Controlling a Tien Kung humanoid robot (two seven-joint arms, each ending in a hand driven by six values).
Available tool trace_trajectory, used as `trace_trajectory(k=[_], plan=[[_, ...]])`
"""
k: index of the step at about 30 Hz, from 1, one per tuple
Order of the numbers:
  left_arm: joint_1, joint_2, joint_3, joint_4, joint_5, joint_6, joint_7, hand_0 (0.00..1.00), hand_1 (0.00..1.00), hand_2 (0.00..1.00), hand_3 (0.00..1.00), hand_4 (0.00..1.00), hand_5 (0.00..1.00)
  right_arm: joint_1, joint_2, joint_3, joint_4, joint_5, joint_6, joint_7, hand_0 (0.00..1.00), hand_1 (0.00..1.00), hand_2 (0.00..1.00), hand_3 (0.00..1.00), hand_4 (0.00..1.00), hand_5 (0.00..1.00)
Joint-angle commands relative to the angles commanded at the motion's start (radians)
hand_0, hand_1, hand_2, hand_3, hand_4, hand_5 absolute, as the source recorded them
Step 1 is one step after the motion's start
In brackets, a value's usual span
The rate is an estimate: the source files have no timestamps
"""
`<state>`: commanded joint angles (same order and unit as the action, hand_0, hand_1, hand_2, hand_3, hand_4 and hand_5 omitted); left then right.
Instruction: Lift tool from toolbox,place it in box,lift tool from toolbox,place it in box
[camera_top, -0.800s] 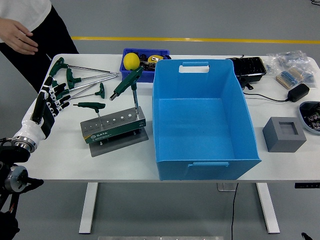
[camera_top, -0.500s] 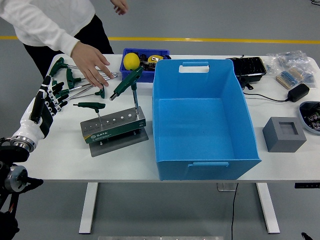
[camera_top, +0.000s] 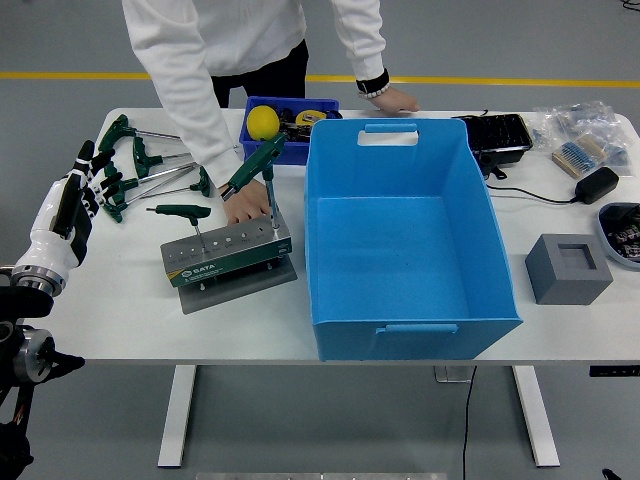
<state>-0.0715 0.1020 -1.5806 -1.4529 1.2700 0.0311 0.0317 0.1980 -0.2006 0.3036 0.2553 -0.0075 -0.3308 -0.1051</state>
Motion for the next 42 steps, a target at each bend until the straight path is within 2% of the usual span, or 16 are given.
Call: trace_trajectory(k=[2,3,4,8,9,13,17,20,25,26,27,32,33,38,39,42], plan=[[-0.003,0.012,0.017,-0.022,0.051,0.023,-0.048,0.918,0.914,0.981,0.855,0.994,0.803,-0.001,0.000,0.001,0.000,-0.001,0.000,0.000,0.679,0.650,0.709,0.557,0.786,0.716],[-0.007,0.019,0.027,-0.034,0.078,0.039,-0.066,0.958,0.941,0.998,0.852,0.998,0.650,-0.002,0.001,0.002,0.000,-0.002,0.000,-0.001,0.679,0.650,0.709,0.556,0.787,0.717],[-0.013,0.028,0.040,-0.049,0.109,0.056,-0.077,0.958,0.941,0.998,0.852,0.998,0.650,-0.002,0.001,0.003,0.000,-0.003,0.000,-0.001,0.679,0.650,0.709,0.556,0.787,0.717],[-0.063,0.060,0.095,-0.122,0.274,0.085,-0.062,0.958,0.941,0.998,0.852,0.998,0.650,-0.003,0.001,0.005,0.000,-0.006,-0.001,-0.003,0.679,0.650,0.709,0.556,0.787,0.717],[-0.081,0.067,0.109,-0.138,0.312,0.077,-0.049,0.987,0.963,0.998,0.879,0.998,0.600,-0.003,0.001,0.004,0.000,-0.005,-0.001,-0.003,0.679,0.649,0.709,0.556,0.787,0.717],[-0.182,0.113,0.199,-0.184,0.481,-0.019,0.025,0.987,0.963,0.998,0.879,0.998,0.600,-0.002,0.001,0.004,0.000,-0.004,-0.001,-0.003,0.679,0.649,0.709,0.556,0.787,0.717],[-0.328,0.166,0.350,-0.158,0.657,-0.136,0.088,0.995,0.974,0.998,0.919,0.998,0.566,0.002,0.000,0.003,0.001,-0.003,0.000,-0.003,0.679,0.649,0.709,0.557,0.787,0.717],[-0.419,0.183,0.461,-0.123,0.780,-0.194,0.132,0.995,0.974,0.998,0.919,0.998,0.566,0.005,0.000,-0.001,0.001,0.001,0.000,-0.001,0.679,0.649,0.709,0.557,0.787,0.717],[-0.518,0.172,0.590,-0.017,0.845,-0.193,0.171,0.964,0.961,0.998,0.922,0.998,0.559,0.007,0.000,-0.003,0.001,0.009,-0.001,0.001,0.680,0.650,0.708,0.556,0.787,0.717],[-0.529,0.166,0.601,0.005,0.847,-0.183,0.174,0.964,0.961,0.998,0.922,0.998,0.559,0.008,0.000,-0.002,0.001,0.006,-0.002,0.000,0.680,0.650,0.708,0.556,0.787,0.717],[-0.538,0.160,0.610,0.027,0.846,-0.172,0.177,0.897,0.921,0.998,0.913,0.998,0.568,0.008,0.000,-0.001,0.001,0.004,-0.002,0.000,0.681,0.650,0.708,0.556,0.787,0.718],[-0.583,0.130,0.638,0.144,0.863,-0.111,0.191,0.897,0.921,0.998,0.913,0.998,0.568,0.009,-0.001,0.004,0.002,-0.004,-0.002,-0.004,0.681,0.650,0.708,0.556,0.787,0.718],[-0.590,0.126,0.644,0.164,0.865,-0.103,0.197,0.815,0.818,0.869,0.848,0.998,0.591,0.009,-0.001,0.005,0.002,-0.006,-0.001,-0.004,0.680,0.651,0.708,0.556,0.787,0.718],[-0.613,0.112,0.667,0.227,0.866,-0.066,0.224,0.815,0.818,0.869,0.848,0.998,0.591,0.010,-0.002,0.005,0.002,-0.008,-0.001,-0.005,0.680,0.651,0.708,0.556,0.787,0.718],[-0.615,0.109,0.669,0.234,0.867,-0.065,0.234,0.606,0.618,0.663,0.749,0.998,0.660,0.011,-0.002,0.005,0.003,-0.007,-0.001,-0.004,0.681,0.651,0.709,0.557,0.787,0.718],[-0.620,0.104,0.677,0.245,0.878,-0.075,0.262,0.606,0.618,0.663,0.749,0.998,0.660,0.011,-0.003,0.002,0.003,-0.004,-0.001,-0.003,0.681,0.651,0.709,0.557,0.787,0.718]])
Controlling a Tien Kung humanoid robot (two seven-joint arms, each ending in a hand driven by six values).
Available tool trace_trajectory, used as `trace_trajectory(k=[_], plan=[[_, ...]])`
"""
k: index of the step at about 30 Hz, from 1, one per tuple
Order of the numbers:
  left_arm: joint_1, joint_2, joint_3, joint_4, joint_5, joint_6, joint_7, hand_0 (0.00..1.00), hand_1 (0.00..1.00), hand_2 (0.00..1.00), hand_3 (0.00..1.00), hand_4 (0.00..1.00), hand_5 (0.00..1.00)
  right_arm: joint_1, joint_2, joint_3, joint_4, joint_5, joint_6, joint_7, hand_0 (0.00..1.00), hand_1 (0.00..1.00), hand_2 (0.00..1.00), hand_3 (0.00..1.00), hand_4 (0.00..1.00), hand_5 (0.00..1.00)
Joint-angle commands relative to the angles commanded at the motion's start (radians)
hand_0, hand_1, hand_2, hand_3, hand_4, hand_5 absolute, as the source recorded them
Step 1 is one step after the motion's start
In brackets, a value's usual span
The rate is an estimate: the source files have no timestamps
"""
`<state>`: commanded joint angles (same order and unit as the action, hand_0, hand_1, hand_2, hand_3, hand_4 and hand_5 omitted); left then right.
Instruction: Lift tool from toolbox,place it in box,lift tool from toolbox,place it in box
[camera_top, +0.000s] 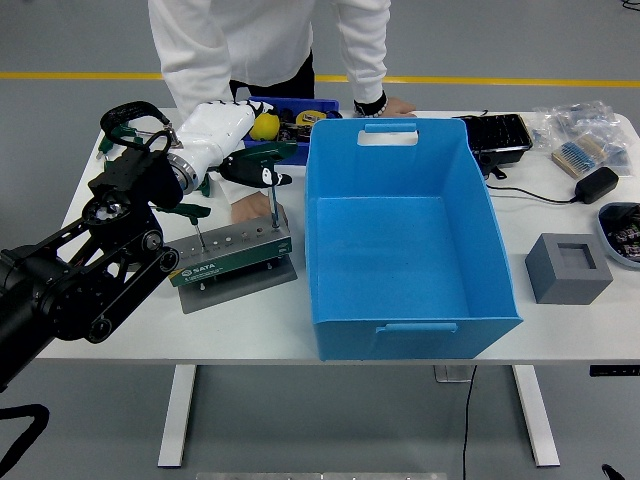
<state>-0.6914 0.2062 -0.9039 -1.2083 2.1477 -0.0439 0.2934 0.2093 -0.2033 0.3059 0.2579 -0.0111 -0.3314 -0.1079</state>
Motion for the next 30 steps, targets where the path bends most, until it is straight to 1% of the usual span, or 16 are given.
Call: trace_trajectory(k=[2,3,6,8,9,14,15,20,21,27,28,30], plan=[[-0.003,-0.002,0.010,0.003,0.005,-0.010,0.023,0.606,0.618,0.663,0.749,0.998,0.660,0.000,-0.001,-0.001,0.000,0.002,0.000,0.001,0.681,0.651,0.709,0.557,0.787,0.718],[-0.004,-0.002,0.015,0.005,0.007,-0.015,0.033,0.461,0.484,0.541,0.661,0.998,0.741,0.000,-0.001,-0.001,0.000,0.003,0.000,0.001,0.681,0.651,0.709,0.557,0.787,0.718],[-0.005,-0.005,0.028,0.006,0.006,-0.022,0.056,0.461,0.484,0.541,0.661,0.998,0.741,0.001,-0.001,-0.001,0.000,0.002,0.000,0.001,0.686,0.650,0.708,0.556,0.788,0.718],[-0.006,-0.006,0.038,0.004,0.005,-0.016,0.065,0.461,0.484,0.541,0.661,0.998,0.741,0.001,-0.002,0.000,0.000,0.000,0.000,0.001,0.686,0.650,0.708,0.556,0.788,0.718],[-0.006,-0.007,0.043,0.004,0.005,-0.013,0.067,0.376,0.361,0.426,0.587,0.998,0.806,0.001,-0.002,0.000,0.000,0.000,0.001,0.001,0.688,0.650,0.708,0.556,0.787,0.719],[-0.013,-0.010,0.064,0.010,0.007,0.010,0.072,0.376,0.361,0.426,0.587,0.998,0.806,0.001,-0.002,0.001,0.000,-0.002,0.001,0.001,0.688,0.650,0.708,0.556,0.787,0.719],[-0.015,-0.010,0.070,0.012,0.009,0.012,0.076,0.306,0.240,0.316,0.488,0.998,0.848,0.001,-0.002,0.000,0.000,-0.001,0.001,0.001,0.689,0.650,0.708,0.556,0.788,0.718],[-0.029,-0.002,0.099,0.015,0.007,0.011,0.085,0.306,0.240,0.316,0.488,0.998,0.848,0.002,-0.003,-0.001,0.000,0.001,0.000,0.002,0.689,0.650,0.708,0.556,0.788,0.718],[-0.031,-0.001,0.105,0.016,0.006,0.011,0.087,0.236,0.183,0.259,0.410,0.998,0.881,0.002,-0.003,-0.001,0.000,0.001,0.000,0.002,0.688,0.649,0.708,0.556,0.788,0.719],[-0.042,-0.002,0.127,0.028,0.013,0.011,0.103,0.236,0.183,0.259,0.410,0.998,0.881,0.002,-0.002,0.000,0.000,0.000,0.000,0.001,0.688,0.649,0.708,0.556,0.788,0.719],[-0.043,-0.003,0.129,0.030,0.015,0.014,0.108,0.198,0.141,0.219,0.342,0.998,0.915,0.002,-0.002,0.001,0.000,0.000,0.000,0.001,0.687,0.650,0.707,0.556,0.787,0.718],[-0.044,-0.005,0.134,0.035,0.017,0.029,0.115,0.198,0.141,0.219,0.342,0.998,0.915,0.002,-0.002,0.001,0.000,-0.002,0.000,0.000,0.687,0.650,0.707,0.556,0.787,0.718]])
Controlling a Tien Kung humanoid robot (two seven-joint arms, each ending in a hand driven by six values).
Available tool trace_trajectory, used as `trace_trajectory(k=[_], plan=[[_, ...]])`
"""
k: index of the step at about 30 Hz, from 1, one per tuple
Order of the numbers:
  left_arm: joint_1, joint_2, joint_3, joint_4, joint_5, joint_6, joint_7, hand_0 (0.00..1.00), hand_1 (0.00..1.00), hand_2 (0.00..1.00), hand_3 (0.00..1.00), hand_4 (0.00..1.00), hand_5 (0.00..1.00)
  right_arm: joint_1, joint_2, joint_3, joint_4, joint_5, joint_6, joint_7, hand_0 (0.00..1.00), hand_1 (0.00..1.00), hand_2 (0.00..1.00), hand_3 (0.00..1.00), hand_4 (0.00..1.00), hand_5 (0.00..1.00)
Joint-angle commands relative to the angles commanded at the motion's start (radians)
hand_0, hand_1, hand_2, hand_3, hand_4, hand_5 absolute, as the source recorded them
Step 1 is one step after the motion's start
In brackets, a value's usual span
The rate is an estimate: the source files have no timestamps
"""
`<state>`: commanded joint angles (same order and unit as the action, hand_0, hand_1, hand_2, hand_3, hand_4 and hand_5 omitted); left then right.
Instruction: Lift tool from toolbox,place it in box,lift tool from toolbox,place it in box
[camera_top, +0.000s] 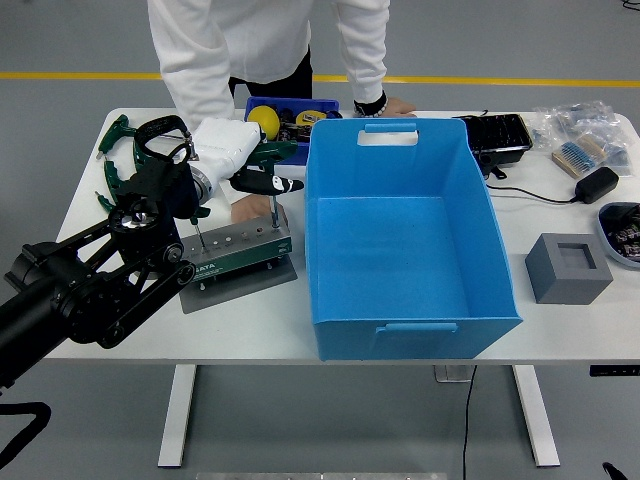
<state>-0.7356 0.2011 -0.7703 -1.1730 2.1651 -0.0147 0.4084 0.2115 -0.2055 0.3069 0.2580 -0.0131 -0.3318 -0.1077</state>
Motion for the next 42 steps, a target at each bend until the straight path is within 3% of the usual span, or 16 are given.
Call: trace_trajectory(k=[3,4,8,9,15,26,33,34,39,40,42], plan=[[0.000,-0.004,0.005,0.008,0.003,0.022,0.009,0.198,0.141,0.219,0.342,0.998,0.915,-0.002,0.000,0.002,0.000,-0.003,0.000,-0.001,0.687,0.650,0.707,0.556,0.787,0.718],[-0.001,-0.005,0.008,0.013,0.005,0.027,0.013,0.172,0.094,0.164,0.247,0.998,0.935,-0.002,0.000,0.002,0.000,-0.003,0.000,-0.001,0.689,0.650,0.708,0.556,0.788,0.718],[0.000,-0.008,0.014,0.027,0.008,0.029,0.019,0.172,0.094,0.164,0.247,0.998,0.935,-0.004,0.000,0.003,0.000,-0.004,0.000,-0.001,0.689,0.650,0.708,0.556,0.788,0.718],[0.001,-0.009,0.015,0.030,0.006,0.028,0.019,0.128,0.048,0.119,0.183,0.998,0.939,-0.005,0.000,0.003,0.000,-0.004,0.000,-0.001,0.690,0.650,0.708,0.556,0.788,0.721],[0.007,-0.015,0.026,0.044,-0.007,0.040,0.024,0.111,0.030,0.089,0.153,0.998,0.961,-0.007,0.001,0.006,0.001,-0.010,0.000,-0.003,0.689,0.650,0.708,0.556,0.790,0.722],[0.008,-0.025,0.045,0.071,-0.039,0.128,0.021,0.097,0.015,0.070,0.127,0.998,0.983,-0.010,0.002,0.011,0.001,-0.018,-0.001,-0.006,0.686,0.650,0.708,0.557,0.790,0.721],[0.005,-0.028,0.048,0.086,-0.062,0.154,-0.005,0.091,0.010,0.063,0.108,0.973,0.950,-0.006,0.001,0.007,0.001,-0.011,0.000,-0.004,0.687,0.650,0.708,0.557,0.790,0.721],[0.005,-0.028,0.048,0.087,-0.065,0.155,-0.012,0.081,0.003,0.055,0.096,0.832,0.857,-0.005,0.001,0.006,0.001,-0.009,0.000,-0.004,0.688,0.649,0.708,0.556,0.789,0.721],[0.003,-0.025,0.047,0.085,-0.064,0.157,-0.038,0.081,0.003,0.055,0.096,0.832,0.857,-0.003,0.000,0.003,0.000,-0.005,0.000,-0.002,0.688,0.649,0.708,0.556,0.789,0.721],[0.002,-0.024,0.046,0.083,-0.063,0.156,-0.046,0.077,0.002,0.049,0.090,0.729,0.652,-0.003,0.000,0.003,0.000,-0.005,0.000,-0.001,0.688,0.649,0.708,0.556,0.789,0.722],[0.001,-0.021,0.044,0.080,-0.061,0.152,-0.056,0.077,0.002,0.049,0.090,0.729,0.652,-0.002,-0.001,0.002,0.000,-0.003,0.000,-0.001,0.688,0.649,0.708,0.556,0.789,0.722]])
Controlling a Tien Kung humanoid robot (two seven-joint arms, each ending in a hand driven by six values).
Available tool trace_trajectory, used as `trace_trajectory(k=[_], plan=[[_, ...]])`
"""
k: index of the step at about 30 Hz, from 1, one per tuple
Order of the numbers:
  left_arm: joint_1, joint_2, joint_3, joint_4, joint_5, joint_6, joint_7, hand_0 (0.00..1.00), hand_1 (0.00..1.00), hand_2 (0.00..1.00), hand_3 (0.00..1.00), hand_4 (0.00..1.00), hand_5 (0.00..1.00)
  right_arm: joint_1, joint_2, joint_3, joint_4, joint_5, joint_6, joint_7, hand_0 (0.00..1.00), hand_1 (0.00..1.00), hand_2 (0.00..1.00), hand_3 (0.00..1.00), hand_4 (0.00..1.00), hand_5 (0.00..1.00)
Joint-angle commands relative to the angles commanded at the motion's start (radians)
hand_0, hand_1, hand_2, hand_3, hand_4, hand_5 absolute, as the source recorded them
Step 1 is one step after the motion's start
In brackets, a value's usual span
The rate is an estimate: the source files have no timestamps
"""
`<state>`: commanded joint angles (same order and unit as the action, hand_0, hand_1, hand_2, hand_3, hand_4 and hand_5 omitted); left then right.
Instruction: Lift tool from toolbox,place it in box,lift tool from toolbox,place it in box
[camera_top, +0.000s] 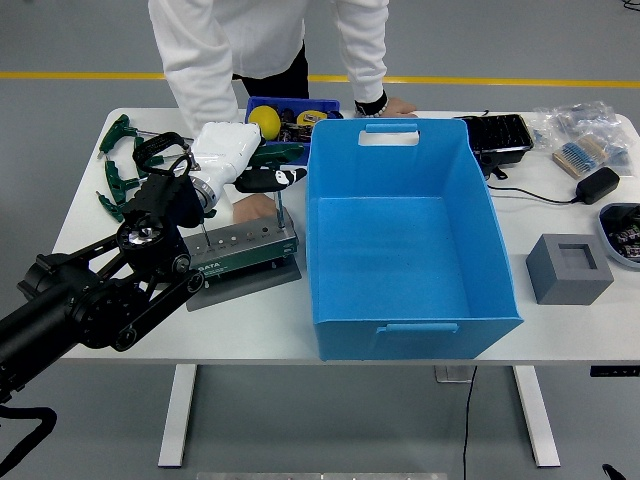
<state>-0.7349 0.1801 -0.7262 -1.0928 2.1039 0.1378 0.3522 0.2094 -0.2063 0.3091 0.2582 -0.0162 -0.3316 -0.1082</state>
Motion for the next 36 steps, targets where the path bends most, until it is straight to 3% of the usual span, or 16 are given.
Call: trace_trajectory(k=[13,25,36], plan=[[-0.017,0.033,-0.021,-0.046,-0.020,-0.058,-0.032,0.066,0.002,0.041,0.086,0.710,0.598,-0.002,0.001,0.002,-0.001,-0.002,0.000,-0.001,0.687,0.649,0.708,0.557,0.789,0.719],[-0.078,0.103,-0.051,-0.133,-0.129,-0.159,-0.021,0.064,0.002,0.039,0.084,0.714,0.598,-0.003,0.000,0.000,-0.002,0.004,0.000,0.001,0.688,0.649,0.706,0.557,0.790,0.719],[-0.174,0.178,-0.099,-0.264,-0.223,-0.251,0.014,0.062,0.002,0.036,0.081,0.716,0.607,-0.003,-0.001,0.001,-0.002,0.002,0.000,0.001,0.688,0.649,0.707,0.556,0.789,0.719]])
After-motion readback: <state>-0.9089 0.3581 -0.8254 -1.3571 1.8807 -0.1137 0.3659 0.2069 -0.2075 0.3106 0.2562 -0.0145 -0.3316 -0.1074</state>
